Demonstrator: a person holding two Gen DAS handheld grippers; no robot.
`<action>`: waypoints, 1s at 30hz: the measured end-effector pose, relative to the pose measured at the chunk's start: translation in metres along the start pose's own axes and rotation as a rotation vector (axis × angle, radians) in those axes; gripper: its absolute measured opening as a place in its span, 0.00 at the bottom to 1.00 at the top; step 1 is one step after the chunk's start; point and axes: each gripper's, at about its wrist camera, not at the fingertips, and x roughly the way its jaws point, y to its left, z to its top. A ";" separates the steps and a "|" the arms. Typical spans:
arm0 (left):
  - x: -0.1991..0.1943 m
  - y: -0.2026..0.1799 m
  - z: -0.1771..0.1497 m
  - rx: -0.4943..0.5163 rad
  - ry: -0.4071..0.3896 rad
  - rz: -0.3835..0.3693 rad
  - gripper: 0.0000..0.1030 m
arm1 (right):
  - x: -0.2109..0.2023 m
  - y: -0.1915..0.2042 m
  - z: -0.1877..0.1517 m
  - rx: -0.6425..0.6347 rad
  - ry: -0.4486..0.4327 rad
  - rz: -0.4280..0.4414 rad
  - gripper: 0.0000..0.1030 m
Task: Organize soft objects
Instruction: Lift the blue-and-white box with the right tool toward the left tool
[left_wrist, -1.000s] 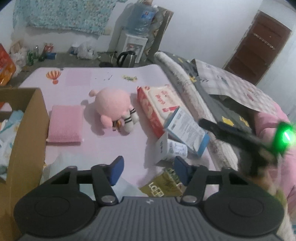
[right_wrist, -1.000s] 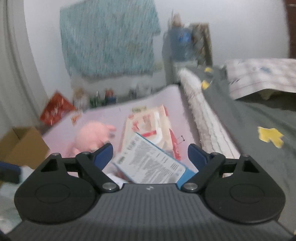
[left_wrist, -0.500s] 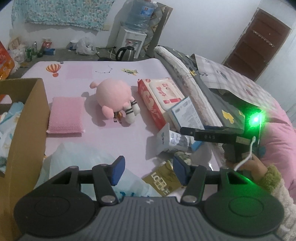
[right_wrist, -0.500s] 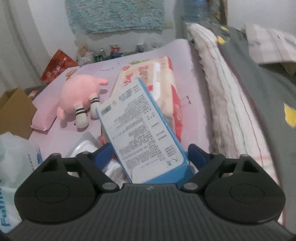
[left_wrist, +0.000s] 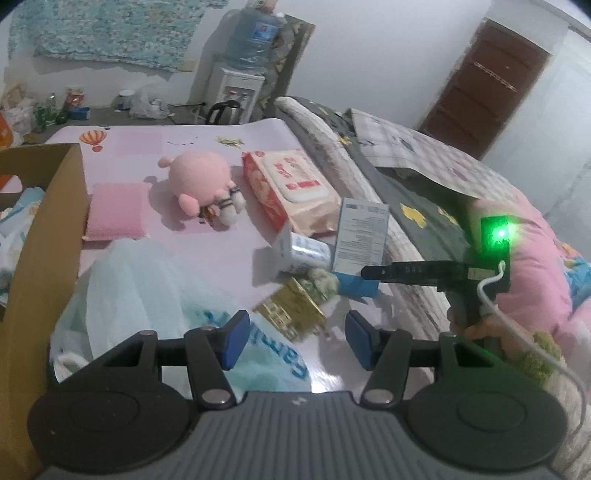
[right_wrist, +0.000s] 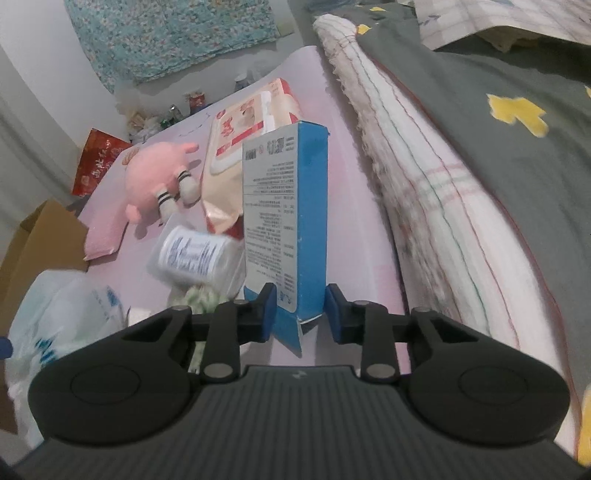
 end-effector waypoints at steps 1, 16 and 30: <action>-0.002 -0.002 -0.003 0.007 -0.001 -0.008 0.56 | -0.006 -0.001 -0.004 0.004 0.001 0.003 0.25; -0.004 -0.062 -0.067 0.204 0.175 -0.209 0.62 | -0.078 -0.029 -0.150 0.253 0.104 0.244 0.24; 0.035 -0.098 -0.107 0.326 0.099 -0.071 0.78 | -0.108 -0.027 -0.165 0.189 -0.042 0.173 0.44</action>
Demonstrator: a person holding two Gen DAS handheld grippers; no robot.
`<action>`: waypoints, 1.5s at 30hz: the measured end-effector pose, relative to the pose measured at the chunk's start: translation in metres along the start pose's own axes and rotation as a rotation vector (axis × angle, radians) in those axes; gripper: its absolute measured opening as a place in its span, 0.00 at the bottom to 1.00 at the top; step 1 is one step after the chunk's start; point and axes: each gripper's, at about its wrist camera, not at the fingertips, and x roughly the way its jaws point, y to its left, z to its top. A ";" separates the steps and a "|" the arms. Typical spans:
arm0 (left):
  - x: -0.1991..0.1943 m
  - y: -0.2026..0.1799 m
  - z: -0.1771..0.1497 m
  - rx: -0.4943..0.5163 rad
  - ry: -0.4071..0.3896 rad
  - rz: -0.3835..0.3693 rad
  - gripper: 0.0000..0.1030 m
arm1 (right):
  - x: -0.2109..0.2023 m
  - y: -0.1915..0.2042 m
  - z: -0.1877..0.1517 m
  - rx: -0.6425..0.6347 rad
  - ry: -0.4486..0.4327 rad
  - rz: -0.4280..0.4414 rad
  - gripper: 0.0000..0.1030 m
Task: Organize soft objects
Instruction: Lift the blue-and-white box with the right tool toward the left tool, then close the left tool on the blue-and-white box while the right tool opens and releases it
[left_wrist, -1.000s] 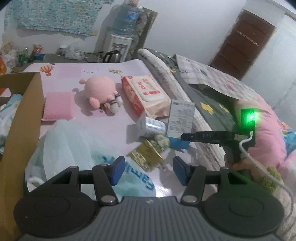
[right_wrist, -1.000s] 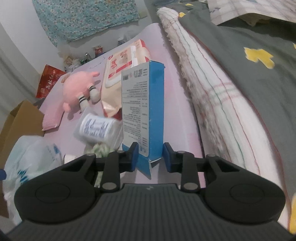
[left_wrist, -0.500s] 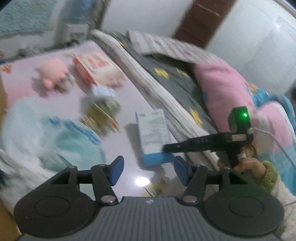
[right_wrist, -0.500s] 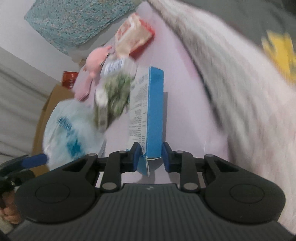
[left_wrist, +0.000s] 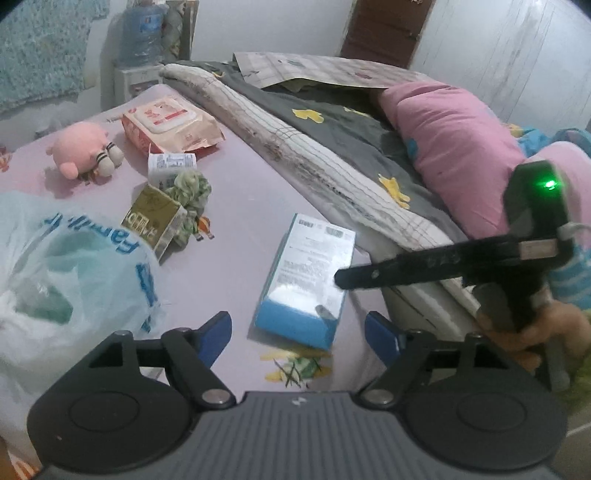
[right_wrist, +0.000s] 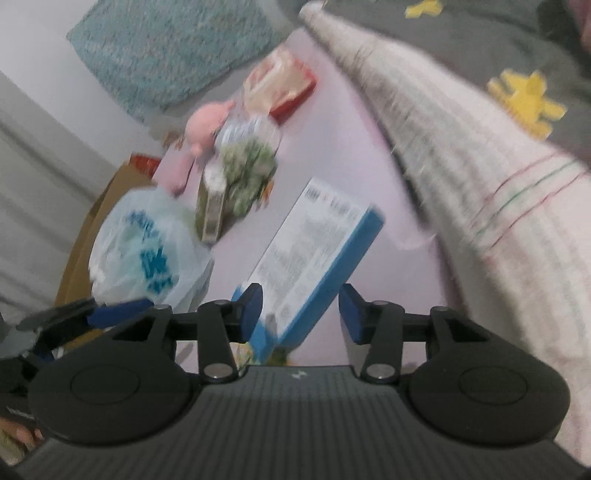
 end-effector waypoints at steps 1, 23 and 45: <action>0.004 -0.003 0.002 0.000 0.002 0.004 0.79 | -0.001 -0.004 0.004 0.011 -0.016 -0.003 0.44; 0.080 -0.007 0.028 -0.062 0.107 0.131 0.79 | 0.065 -0.005 0.049 -0.057 0.020 0.111 0.36; 0.093 0.002 0.024 -0.167 0.229 0.105 0.85 | 0.051 -0.021 0.007 0.097 0.049 0.211 0.33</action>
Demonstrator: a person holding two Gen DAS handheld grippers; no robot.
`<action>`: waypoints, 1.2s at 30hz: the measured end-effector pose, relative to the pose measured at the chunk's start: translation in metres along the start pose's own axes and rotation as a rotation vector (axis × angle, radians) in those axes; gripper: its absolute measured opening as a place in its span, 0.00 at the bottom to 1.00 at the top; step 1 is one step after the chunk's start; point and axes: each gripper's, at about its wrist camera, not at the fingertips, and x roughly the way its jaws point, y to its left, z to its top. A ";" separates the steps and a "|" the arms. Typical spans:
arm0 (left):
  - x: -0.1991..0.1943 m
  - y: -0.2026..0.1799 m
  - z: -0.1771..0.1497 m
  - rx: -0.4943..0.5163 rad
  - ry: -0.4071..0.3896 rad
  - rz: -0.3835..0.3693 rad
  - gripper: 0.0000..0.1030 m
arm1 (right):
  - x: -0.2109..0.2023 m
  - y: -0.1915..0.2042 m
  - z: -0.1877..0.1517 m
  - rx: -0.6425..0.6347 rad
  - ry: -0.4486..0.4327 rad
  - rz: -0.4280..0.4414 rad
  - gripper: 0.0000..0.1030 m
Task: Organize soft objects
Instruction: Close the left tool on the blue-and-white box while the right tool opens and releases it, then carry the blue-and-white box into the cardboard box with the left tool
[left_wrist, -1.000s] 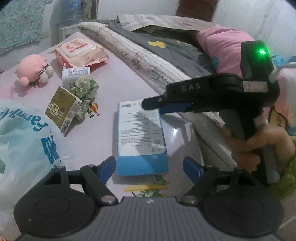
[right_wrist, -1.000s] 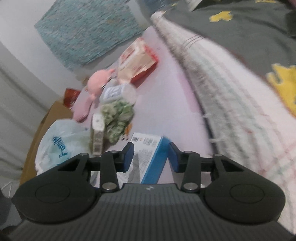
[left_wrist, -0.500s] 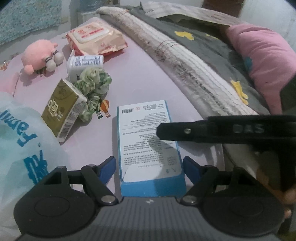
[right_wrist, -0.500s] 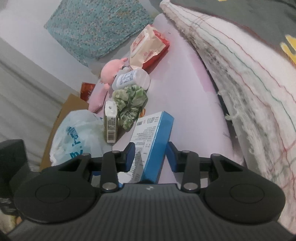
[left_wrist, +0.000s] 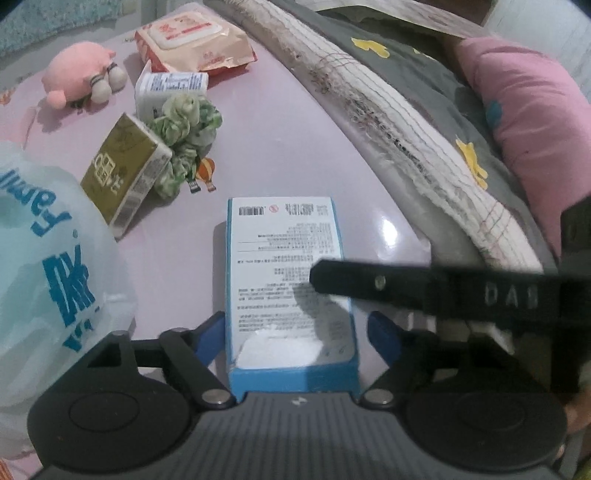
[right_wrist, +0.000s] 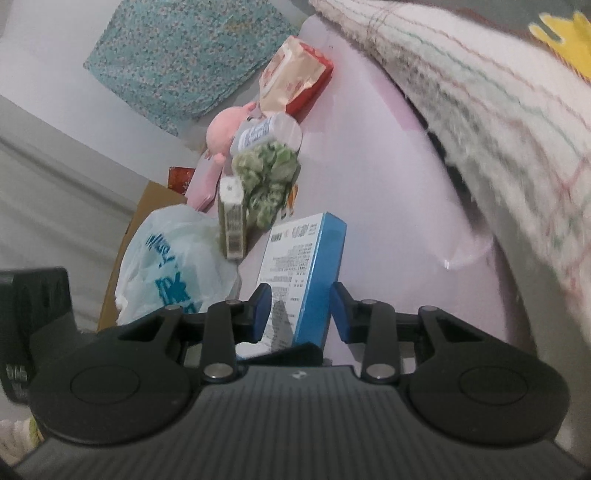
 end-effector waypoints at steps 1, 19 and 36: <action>0.001 0.002 0.001 -0.010 0.006 -0.009 0.87 | 0.000 -0.001 -0.002 0.008 0.001 0.005 0.33; 0.004 -0.003 0.006 0.066 -0.041 0.017 0.72 | -0.021 -0.011 -0.015 0.108 -0.104 0.025 0.38; -0.113 0.008 0.005 0.026 -0.259 -0.184 0.72 | -0.103 0.037 -0.004 0.057 -0.376 0.166 0.49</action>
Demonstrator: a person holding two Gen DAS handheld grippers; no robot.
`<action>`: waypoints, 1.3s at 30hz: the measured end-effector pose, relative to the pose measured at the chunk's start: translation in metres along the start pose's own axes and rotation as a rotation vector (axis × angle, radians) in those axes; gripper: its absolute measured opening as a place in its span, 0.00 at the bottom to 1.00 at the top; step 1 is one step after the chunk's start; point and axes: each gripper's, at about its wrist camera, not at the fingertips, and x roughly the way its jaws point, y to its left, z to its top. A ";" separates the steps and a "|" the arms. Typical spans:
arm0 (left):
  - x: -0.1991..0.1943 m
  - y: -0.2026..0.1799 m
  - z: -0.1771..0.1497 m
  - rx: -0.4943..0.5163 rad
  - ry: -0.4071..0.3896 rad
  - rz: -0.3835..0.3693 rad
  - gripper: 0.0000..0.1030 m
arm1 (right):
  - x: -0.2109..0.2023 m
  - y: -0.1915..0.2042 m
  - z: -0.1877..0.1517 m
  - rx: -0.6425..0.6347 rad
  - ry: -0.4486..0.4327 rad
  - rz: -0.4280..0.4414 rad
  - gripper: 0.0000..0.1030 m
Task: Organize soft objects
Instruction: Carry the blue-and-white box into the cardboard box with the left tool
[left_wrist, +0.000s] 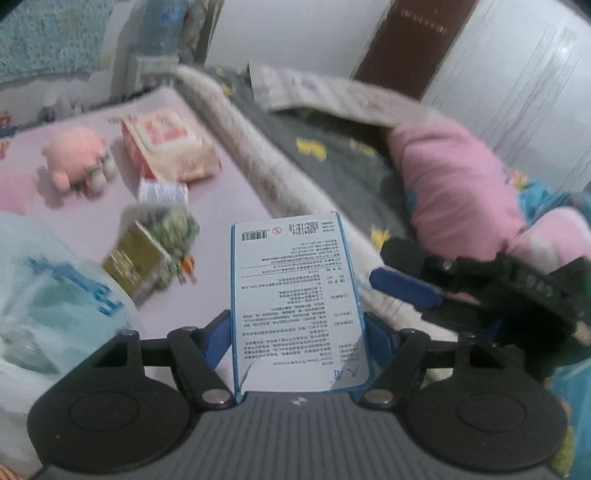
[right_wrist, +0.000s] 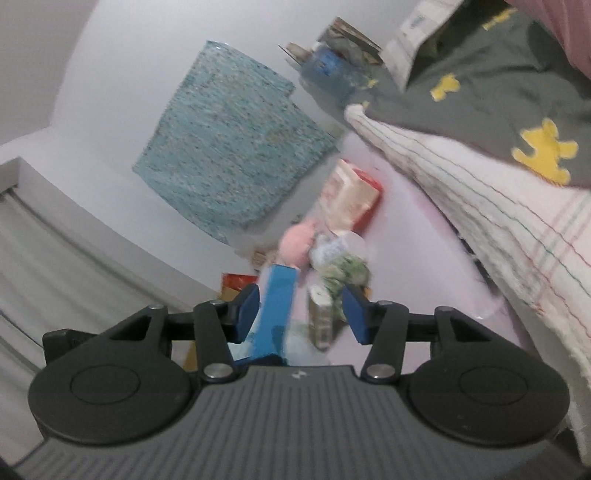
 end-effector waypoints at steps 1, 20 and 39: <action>-0.010 0.002 0.002 -0.003 -0.023 -0.005 0.72 | 0.000 0.004 0.001 -0.004 -0.003 0.005 0.50; -0.200 0.204 -0.010 -0.298 -0.228 0.404 0.73 | 0.108 0.070 -0.043 -0.059 0.212 0.106 0.54; -0.126 0.401 -0.042 -0.405 0.312 0.689 0.72 | 0.139 0.068 -0.057 -0.027 0.232 0.032 0.55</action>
